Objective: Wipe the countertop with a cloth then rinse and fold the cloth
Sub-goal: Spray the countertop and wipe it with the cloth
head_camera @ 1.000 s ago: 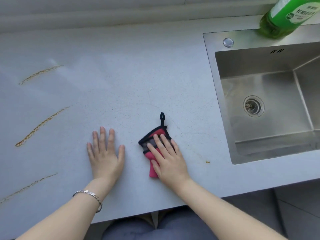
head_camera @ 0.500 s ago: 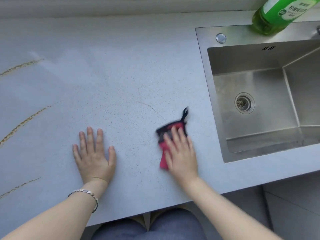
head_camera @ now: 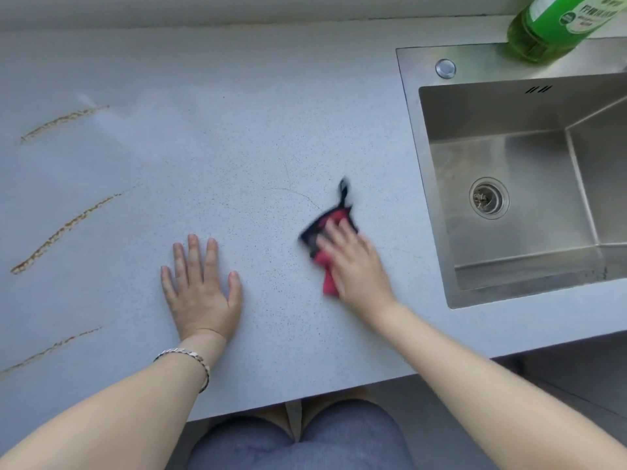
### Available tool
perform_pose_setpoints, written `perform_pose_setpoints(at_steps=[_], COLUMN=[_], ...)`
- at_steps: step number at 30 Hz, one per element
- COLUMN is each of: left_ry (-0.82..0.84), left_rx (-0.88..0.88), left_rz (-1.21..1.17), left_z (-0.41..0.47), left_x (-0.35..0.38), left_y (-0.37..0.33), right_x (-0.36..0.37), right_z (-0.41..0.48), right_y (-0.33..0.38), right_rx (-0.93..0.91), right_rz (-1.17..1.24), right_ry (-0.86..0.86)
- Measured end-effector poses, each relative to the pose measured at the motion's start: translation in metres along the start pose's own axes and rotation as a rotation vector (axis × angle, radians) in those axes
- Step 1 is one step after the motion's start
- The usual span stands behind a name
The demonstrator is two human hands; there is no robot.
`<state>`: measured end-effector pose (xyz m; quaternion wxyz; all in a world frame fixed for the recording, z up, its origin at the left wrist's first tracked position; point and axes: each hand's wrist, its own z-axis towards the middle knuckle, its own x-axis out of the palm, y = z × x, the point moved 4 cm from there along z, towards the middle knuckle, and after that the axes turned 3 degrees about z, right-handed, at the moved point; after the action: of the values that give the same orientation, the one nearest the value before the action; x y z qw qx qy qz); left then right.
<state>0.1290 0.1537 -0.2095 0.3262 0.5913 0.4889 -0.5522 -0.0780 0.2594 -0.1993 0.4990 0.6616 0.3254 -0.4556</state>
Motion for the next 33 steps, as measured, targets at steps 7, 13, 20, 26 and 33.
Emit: perform_pose_setpoints(at_steps=[7,13,20,26,33], left_ry=[0.033,0.169,0.128,0.073,0.170], left_rx=[-0.001,0.062,0.199,-0.108,-0.029], left_rz=[-0.003,-0.055,-0.131,-0.073,0.049], left_z=[0.000,0.001,0.010,0.013,0.012], left_x=[-0.001,-0.012,-0.077,-0.110,-0.088], left_y=[0.000,-0.003,0.113,0.268,0.335], right_x=[-0.027,-0.005,0.050,0.078,0.035], right_z=[-0.059,-0.094,-0.003,0.030,0.030], right_y=[-0.085,-0.026,0.137,0.204,0.121], right_rx=[0.329,0.825,0.402,-0.052,0.837], right_rz=[0.027,0.080,0.045,0.042,0.122], right_ry=[0.013,-0.181,-0.056,0.153,-0.189])
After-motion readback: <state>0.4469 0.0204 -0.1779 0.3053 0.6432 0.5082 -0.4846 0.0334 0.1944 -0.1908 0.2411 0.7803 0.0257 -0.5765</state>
